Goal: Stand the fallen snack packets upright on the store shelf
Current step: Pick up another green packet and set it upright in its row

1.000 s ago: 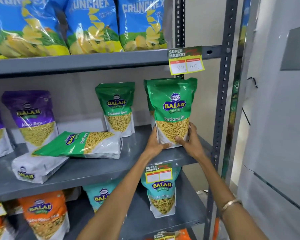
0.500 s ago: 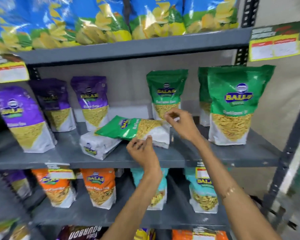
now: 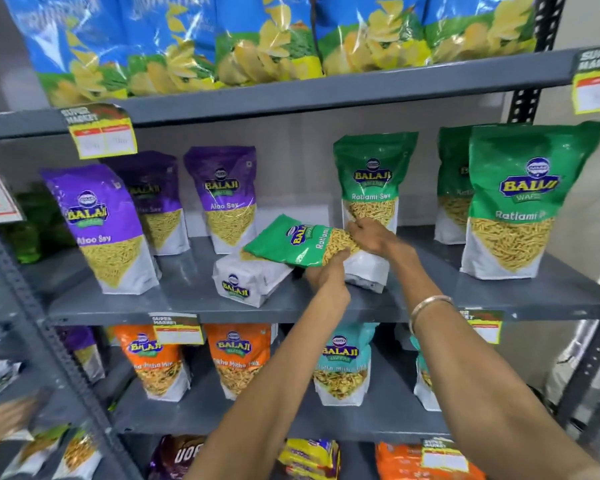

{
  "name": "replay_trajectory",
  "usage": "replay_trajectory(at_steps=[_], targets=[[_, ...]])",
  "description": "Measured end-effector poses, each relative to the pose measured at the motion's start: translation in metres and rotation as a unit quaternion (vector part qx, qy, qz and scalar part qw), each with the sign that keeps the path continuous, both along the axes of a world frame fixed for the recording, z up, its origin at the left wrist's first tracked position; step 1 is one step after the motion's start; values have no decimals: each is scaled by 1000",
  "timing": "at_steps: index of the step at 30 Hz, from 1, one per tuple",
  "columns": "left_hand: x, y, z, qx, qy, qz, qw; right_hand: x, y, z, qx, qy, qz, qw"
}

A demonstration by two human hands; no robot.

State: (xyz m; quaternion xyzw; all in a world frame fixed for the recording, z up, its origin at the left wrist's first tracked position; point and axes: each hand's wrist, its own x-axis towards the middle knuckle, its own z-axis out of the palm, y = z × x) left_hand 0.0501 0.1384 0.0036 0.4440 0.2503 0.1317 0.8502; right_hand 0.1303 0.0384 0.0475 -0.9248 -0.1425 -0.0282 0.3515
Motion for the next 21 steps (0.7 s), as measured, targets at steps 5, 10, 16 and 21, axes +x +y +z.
replay_trajectory(at_steps=[5, 10, 16, 21], targets=[[-35, 14, -16, 37, -73, -20, 996, -44, -10, -8, 86, -44, -22, 995], [-74, 44, -17, 188, -201, -58, 960, -121, -16, -36, 230, -148, -18, 962], [-140, 82, 17, 261, -311, -150, 901, -223, -5, -49, 304, -280, -52, 909], [-171, 96, 41, 249, -377, -188, 872, -280, 4, -29, 299, -356, -68, 882]])
